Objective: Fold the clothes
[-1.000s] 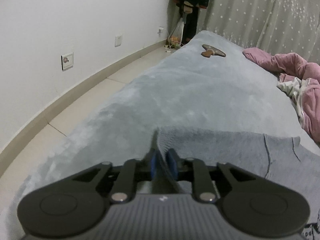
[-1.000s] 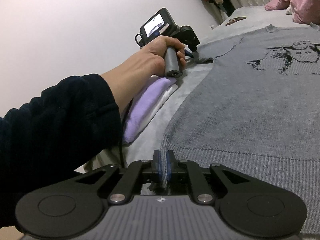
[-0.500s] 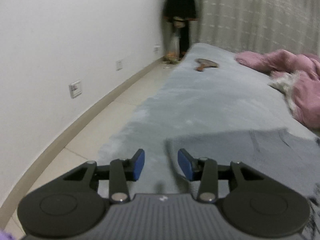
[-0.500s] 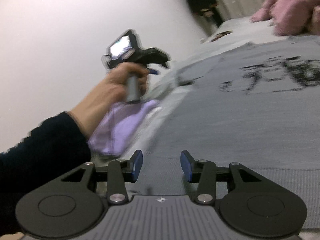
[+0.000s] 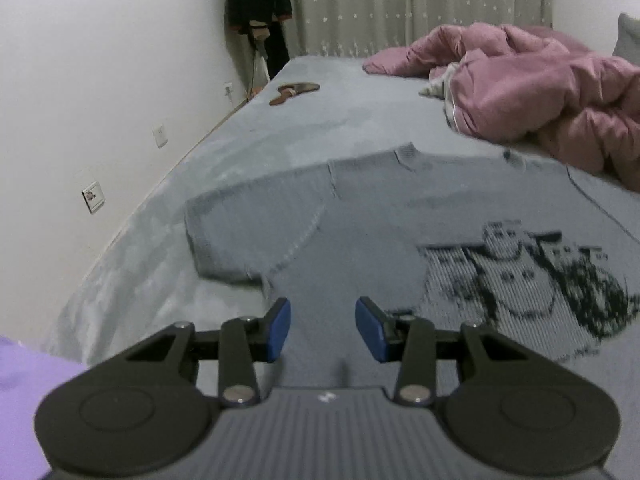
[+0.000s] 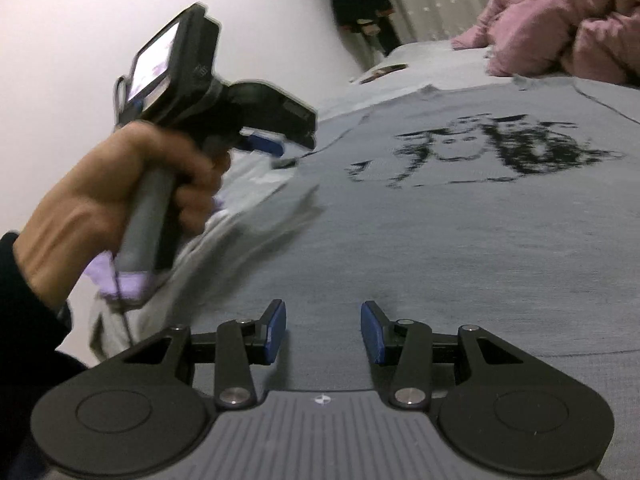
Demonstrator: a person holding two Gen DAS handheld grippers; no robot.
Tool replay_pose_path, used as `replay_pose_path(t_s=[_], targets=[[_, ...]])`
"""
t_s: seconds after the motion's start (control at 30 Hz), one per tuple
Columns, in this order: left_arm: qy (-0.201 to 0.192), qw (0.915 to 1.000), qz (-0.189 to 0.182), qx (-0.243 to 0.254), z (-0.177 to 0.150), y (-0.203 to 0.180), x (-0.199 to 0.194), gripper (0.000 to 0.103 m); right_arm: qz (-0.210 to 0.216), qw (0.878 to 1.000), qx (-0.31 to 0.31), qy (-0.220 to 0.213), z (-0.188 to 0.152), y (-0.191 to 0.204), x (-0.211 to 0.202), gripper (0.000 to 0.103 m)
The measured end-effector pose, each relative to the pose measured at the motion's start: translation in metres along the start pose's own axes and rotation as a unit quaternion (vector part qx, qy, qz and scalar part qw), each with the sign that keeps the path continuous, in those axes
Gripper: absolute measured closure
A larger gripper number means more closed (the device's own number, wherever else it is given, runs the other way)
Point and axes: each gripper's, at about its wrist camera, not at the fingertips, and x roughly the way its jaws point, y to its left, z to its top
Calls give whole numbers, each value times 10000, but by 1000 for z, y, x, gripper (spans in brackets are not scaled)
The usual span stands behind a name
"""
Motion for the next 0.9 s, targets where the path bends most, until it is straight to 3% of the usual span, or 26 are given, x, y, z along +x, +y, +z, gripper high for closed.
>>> replay_pose_path(t_s=[0.23, 0.33, 0.47, 0.73, 0.9], targets=[[93, 9997, 155, -167, -7, -13, -6, 65, -281, 9995, 93, -111, 6, -18, -12, 61], [172, 9996, 151, -134, -19, -22, -9, 65, -440, 9988, 147, -122, 6, -32, -17, 61], [340, 9992, 133, -171, -39, -31, -13, 65, -449, 9984, 316, -125, 1, -51, -31, 69], [347, 9991, 149, -210, -76, -29, -39, 65, -844, 9956, 379, -133, 1, -78, -70, 69], [328, 9989, 93, -322, -88, -24, -59, 65, -636, 9941, 866, -123, -5, -104, -105, 69]])
